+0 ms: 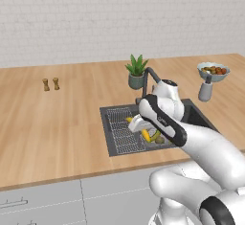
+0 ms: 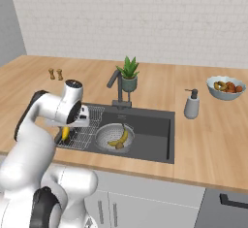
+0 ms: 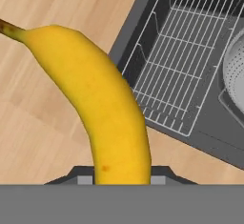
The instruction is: Put the colander in the sink, put the kiwi, banana, banana in the colander, and turn on the sink faucet and pour water over the colander.
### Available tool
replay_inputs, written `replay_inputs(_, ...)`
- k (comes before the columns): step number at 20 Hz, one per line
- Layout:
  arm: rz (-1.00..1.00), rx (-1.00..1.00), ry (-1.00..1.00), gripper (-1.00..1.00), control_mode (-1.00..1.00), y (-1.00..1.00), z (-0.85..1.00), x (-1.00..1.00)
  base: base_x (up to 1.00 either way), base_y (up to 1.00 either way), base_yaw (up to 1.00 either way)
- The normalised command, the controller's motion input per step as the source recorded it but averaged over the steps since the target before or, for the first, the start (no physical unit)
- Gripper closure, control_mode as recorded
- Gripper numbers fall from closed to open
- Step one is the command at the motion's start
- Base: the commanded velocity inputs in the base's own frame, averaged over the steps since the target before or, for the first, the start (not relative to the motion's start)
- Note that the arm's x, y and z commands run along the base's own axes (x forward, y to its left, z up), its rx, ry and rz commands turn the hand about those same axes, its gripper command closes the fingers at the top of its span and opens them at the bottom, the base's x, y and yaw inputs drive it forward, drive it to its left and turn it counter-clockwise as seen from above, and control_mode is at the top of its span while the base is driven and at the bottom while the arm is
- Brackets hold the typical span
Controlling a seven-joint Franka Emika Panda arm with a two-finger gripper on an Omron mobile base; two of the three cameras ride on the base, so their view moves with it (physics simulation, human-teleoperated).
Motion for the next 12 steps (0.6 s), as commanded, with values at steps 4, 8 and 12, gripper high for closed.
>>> replay_inputs(4, -0.03, 0.0, 0.01, 1.0, -1.0, -0.97, 0.08, 0.3, 0.0, 0.0, 0.0)
replay_inputs(8, -0.02, 0.01, 0.07, 1.0, -1.0, -0.94, 0.02, 0.33, 0.0, 0.0, 0.0)
replay_inputs(12, -0.03, 0.01, 0.08, 1.0, -1.0, -0.91, 0.0, 0.39, 0.0, 0.0, 0.0)
